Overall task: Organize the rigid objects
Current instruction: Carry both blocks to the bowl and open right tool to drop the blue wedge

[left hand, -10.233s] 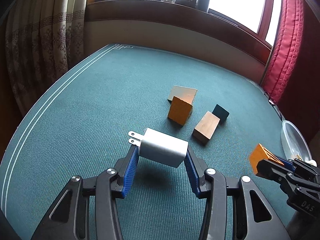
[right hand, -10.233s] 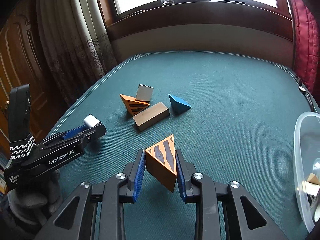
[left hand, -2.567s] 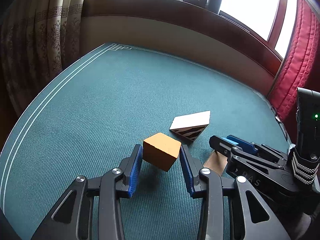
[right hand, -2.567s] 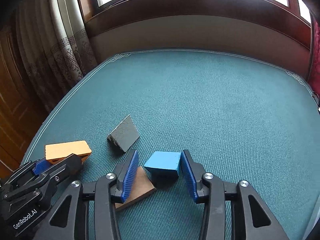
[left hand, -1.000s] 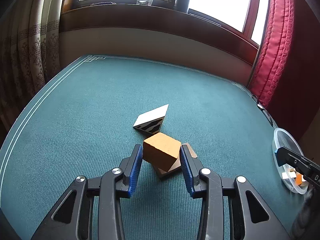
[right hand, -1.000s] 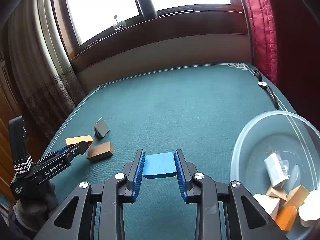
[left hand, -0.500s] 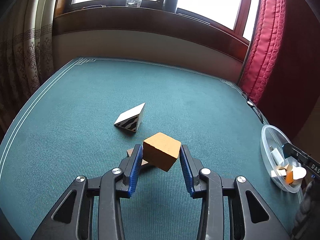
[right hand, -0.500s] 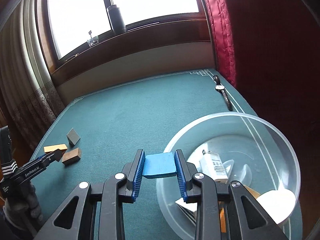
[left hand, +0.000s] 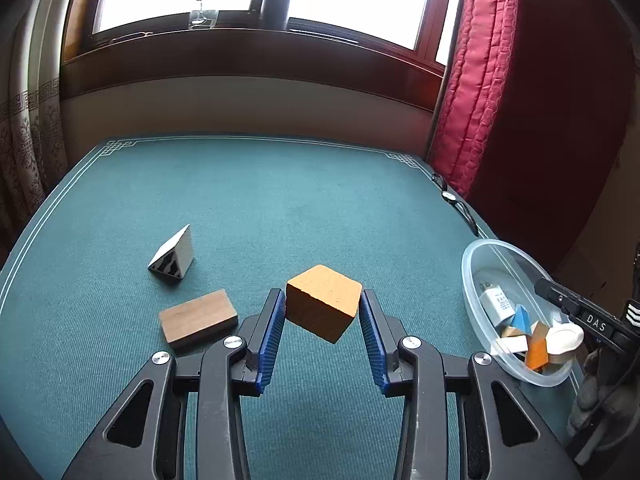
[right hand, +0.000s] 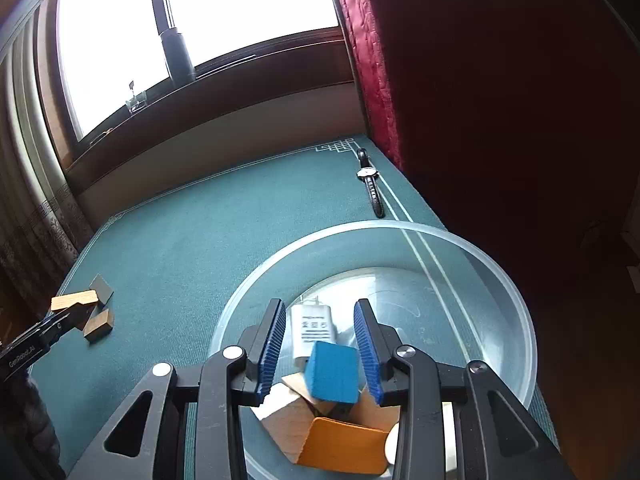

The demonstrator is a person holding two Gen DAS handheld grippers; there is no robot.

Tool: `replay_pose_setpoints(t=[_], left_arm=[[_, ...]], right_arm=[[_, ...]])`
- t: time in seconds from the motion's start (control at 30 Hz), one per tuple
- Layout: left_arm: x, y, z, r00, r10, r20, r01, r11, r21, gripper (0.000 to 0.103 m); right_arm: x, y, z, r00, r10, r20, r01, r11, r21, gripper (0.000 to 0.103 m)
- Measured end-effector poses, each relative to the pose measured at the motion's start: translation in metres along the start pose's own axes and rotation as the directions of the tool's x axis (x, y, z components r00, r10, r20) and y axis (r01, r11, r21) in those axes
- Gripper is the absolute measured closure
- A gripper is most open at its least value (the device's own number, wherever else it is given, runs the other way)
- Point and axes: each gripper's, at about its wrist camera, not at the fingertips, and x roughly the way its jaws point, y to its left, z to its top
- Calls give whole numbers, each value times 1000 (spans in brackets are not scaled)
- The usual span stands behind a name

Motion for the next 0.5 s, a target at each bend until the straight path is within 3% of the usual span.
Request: replay_pose_setpoints(t=[0.5], left_arm=[[23,-68,5,992,-114,-58,118,990,75,64]], right_arm=[[-3,-43,5,998,-50,28,47,994,94,53]])
